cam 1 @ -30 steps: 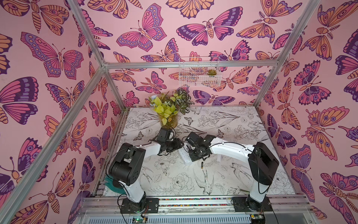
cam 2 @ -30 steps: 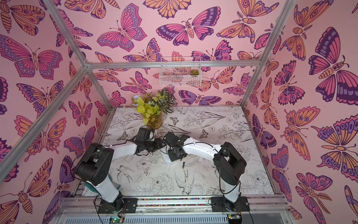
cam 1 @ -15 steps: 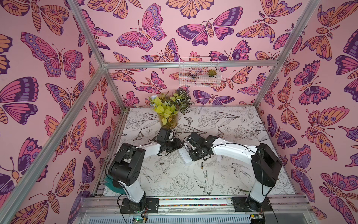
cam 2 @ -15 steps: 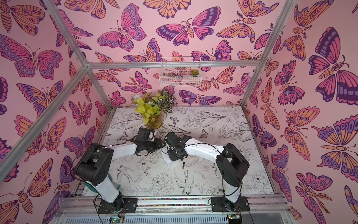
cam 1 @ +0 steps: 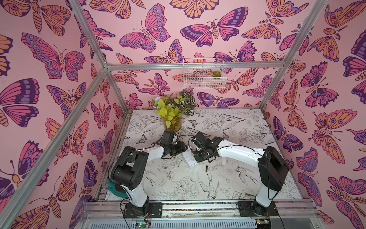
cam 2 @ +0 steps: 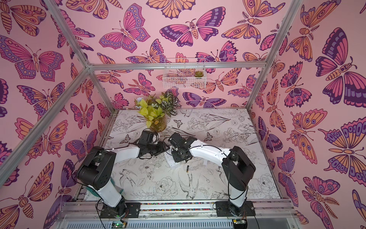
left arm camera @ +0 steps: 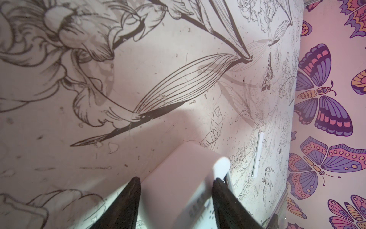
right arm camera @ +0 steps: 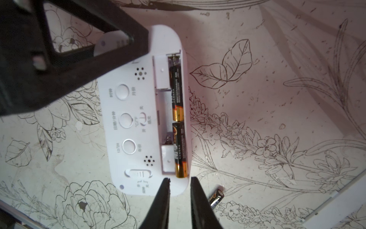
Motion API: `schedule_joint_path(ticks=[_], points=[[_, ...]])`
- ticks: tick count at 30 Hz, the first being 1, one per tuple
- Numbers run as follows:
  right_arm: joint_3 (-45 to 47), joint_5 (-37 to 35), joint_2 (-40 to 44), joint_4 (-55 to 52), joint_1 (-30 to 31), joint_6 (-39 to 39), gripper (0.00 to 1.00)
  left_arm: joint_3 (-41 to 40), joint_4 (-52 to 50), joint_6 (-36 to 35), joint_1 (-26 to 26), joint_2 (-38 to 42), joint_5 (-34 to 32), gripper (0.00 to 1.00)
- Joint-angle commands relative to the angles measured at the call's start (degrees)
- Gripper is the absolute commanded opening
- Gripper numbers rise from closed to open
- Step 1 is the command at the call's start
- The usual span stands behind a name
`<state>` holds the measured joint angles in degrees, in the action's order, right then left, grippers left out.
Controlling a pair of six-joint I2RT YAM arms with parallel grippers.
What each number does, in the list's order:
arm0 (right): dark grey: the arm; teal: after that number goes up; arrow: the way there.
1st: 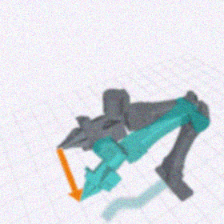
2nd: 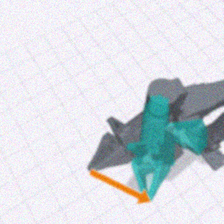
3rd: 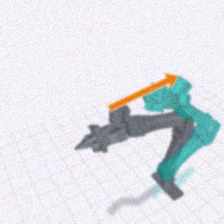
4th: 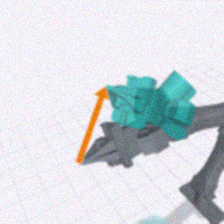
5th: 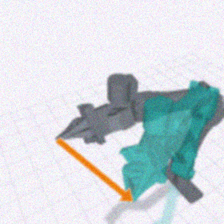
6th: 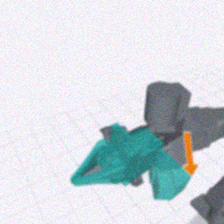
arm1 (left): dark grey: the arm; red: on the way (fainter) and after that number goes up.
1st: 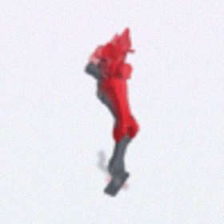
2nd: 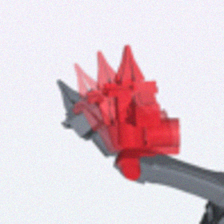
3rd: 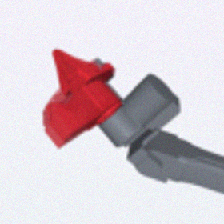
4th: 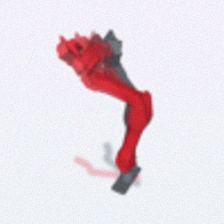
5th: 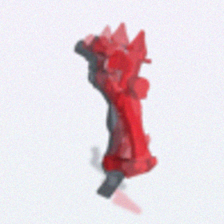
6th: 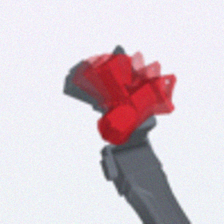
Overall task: Insert the battery into the alarm
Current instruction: Install the battery in the alarm.
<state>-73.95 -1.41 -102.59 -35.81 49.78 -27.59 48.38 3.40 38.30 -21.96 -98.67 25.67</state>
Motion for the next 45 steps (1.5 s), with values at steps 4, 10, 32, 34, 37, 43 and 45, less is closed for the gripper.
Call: schedule_joint_path(ticks=[4,10,32,34,37,43,45], points=[[-1.7,0.5,-2.3,0.0,-0.6,0.4,0.22,-0.7,-3.1,-1.3,0.5,0.5,-0.7,0.6],[-1.1,0.6,-3.1,0.6,-0.9,0.0,0.18,-0.6,-3.1,-1.3,0.5,0.3,-0.6,0.6],[-1.4,2.0,-6.6,2.5,-1.2,-0.7,0.05,-2.2,-2.0,-0.3,0.3,0.3,0.8,0.59],[-1.5,2.0,-7.0,2.6,-1.3,-0.6,0.05,-2.4,-1.7,-0.2,0.3,0.3,0.8,0.59],[-1.6,1.7,-7.6,2.4,-1.3,-0.5,0.05,-2.6,-1.6,-0.1,0.2,0.2,0.9,0.59],[-2.4,-0.9,-9.0,0.8,-1.3,0.1,0.0,-2.8,-1.2,0.0,0.1,0.2,1.0,0.59],[-2.7,-1.3,-9.5,0.2,-1.3,0.4,0.0,-2.8,-1.3,-0.1,0.1,0.2,1.0,0.59]])
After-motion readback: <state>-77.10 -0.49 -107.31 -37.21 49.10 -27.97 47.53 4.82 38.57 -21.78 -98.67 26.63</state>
